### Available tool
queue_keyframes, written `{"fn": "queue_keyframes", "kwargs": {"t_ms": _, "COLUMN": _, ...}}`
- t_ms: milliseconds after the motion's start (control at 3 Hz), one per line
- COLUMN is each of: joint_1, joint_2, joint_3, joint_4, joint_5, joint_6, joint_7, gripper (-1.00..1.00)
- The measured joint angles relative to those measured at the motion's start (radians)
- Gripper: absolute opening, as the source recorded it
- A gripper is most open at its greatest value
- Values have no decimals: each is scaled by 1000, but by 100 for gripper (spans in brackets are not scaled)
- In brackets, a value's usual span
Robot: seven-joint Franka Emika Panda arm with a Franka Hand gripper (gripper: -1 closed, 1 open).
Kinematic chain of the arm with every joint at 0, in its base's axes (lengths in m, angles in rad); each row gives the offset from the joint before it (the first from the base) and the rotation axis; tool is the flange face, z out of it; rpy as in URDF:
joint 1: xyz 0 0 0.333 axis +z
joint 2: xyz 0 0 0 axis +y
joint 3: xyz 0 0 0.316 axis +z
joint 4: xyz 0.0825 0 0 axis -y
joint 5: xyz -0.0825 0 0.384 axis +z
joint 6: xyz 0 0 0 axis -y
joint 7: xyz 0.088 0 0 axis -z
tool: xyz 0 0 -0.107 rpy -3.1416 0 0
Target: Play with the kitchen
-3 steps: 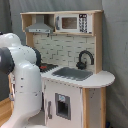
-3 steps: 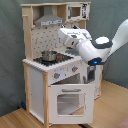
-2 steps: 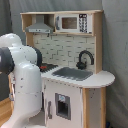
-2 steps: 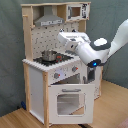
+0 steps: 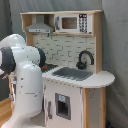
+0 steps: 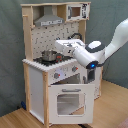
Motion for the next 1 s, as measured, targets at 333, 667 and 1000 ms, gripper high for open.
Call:
{"fn": "queue_keyframes", "kwargs": {"t_ms": 333, "joint_1": -26, "joint_2": 0, "joint_3": 0, "joint_4": 0, "joint_5": 48, "joint_6": 88, "joint_7": 16, "gripper": 100}}
{"fn": "queue_keyframes", "kwargs": {"t_ms": 667, "joint_1": -45, "joint_2": 3, "joint_3": -2, "joint_4": -3, "joint_5": 108, "joint_6": 172, "joint_7": 24, "gripper": 100}}
{"fn": "queue_keyframes", "kwargs": {"t_ms": 1000, "joint_1": -61, "joint_2": 4, "joint_3": -6, "joint_4": -10, "joint_5": 172, "joint_6": 248, "joint_7": 24, "gripper": 100}}
